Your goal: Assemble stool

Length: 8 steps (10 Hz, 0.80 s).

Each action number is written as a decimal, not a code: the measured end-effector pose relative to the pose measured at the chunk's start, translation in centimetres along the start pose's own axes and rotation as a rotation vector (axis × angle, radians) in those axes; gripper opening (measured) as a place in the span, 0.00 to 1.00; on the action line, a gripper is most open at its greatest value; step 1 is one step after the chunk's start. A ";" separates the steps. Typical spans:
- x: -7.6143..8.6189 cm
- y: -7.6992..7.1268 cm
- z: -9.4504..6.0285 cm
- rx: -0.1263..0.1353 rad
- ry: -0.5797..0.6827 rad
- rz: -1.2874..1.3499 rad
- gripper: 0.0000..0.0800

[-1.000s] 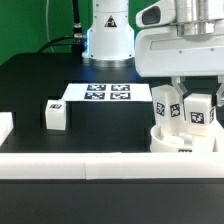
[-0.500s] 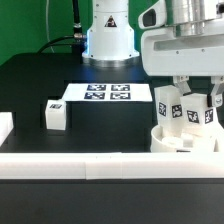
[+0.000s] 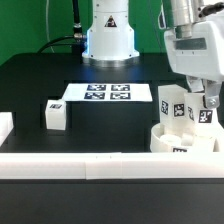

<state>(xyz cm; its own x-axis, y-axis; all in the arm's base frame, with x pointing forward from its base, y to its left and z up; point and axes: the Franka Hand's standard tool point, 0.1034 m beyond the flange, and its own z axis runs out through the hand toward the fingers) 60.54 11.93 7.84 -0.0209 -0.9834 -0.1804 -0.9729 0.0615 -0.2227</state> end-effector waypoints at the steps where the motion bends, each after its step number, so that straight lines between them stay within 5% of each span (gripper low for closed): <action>1: 0.0 0.0 0.0 0.003 -0.010 0.089 0.42; 7: 0.2 0.3 0.3 -0.029 -0.037 0.373 0.42; 8: 0.2 0.3 0.1 -0.032 -0.040 0.334 0.55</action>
Offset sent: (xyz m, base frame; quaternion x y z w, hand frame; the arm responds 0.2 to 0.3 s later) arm -0.0014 -0.0098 -0.0059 -0.0282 0.0197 0.2249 0.9738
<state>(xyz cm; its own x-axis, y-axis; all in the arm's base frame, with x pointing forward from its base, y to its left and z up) 60.29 11.76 7.60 -0.3309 -0.9024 -0.2762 -0.9208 0.3727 -0.1148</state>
